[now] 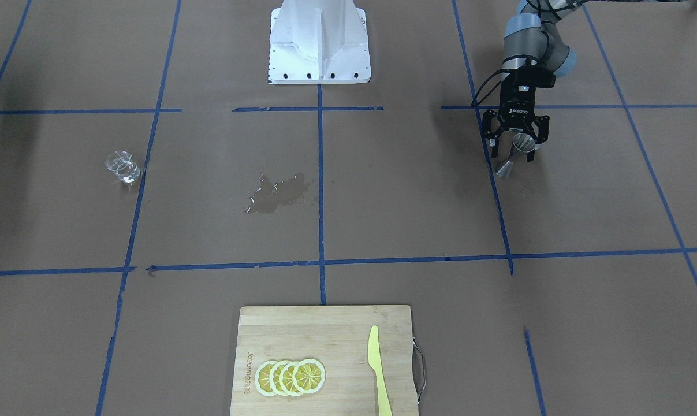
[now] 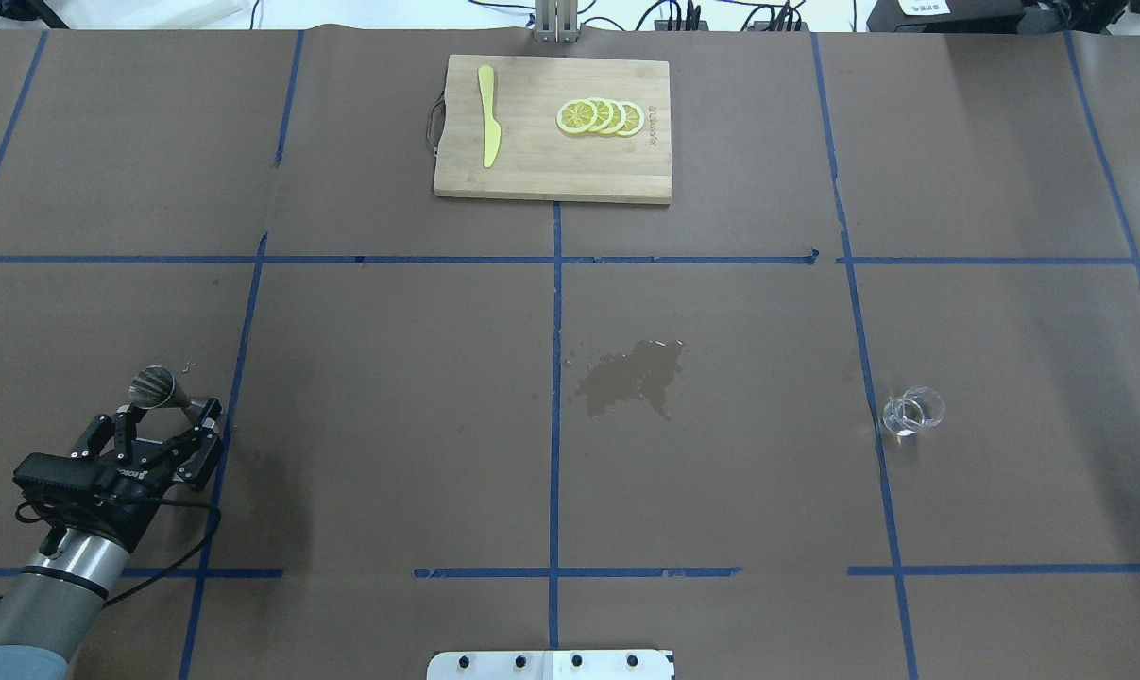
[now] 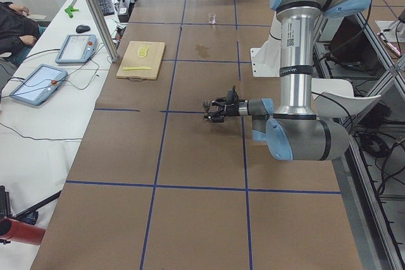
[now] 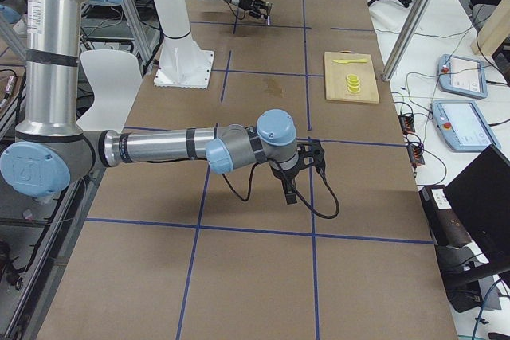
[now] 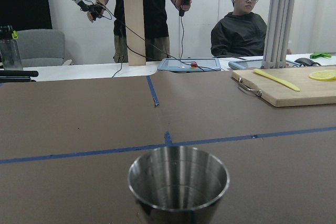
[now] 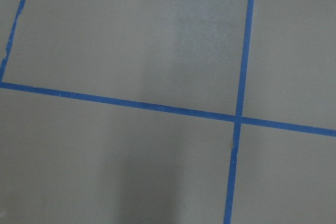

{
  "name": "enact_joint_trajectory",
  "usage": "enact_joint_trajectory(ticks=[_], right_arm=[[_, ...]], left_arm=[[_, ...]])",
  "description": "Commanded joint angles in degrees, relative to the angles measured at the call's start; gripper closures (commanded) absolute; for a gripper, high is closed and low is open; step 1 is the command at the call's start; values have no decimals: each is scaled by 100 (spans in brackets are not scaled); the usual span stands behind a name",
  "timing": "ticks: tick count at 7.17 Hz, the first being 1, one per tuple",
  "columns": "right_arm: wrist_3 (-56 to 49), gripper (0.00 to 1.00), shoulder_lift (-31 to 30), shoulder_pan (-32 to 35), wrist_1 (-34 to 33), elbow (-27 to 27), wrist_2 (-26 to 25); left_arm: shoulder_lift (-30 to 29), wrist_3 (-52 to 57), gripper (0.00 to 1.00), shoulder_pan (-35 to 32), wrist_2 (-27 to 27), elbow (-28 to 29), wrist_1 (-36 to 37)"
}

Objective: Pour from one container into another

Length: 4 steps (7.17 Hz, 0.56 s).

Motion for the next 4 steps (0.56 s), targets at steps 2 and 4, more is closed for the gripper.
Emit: enact_joint_trajectory(ticks=[2, 4], right_arm=[[0, 0, 0, 0, 2, 9, 0], [0, 0, 8, 0, 2, 9, 0]], left_arm=[[6, 10, 29, 0, -10, 17, 0], [6, 10, 44, 0, -19, -9, 0]])
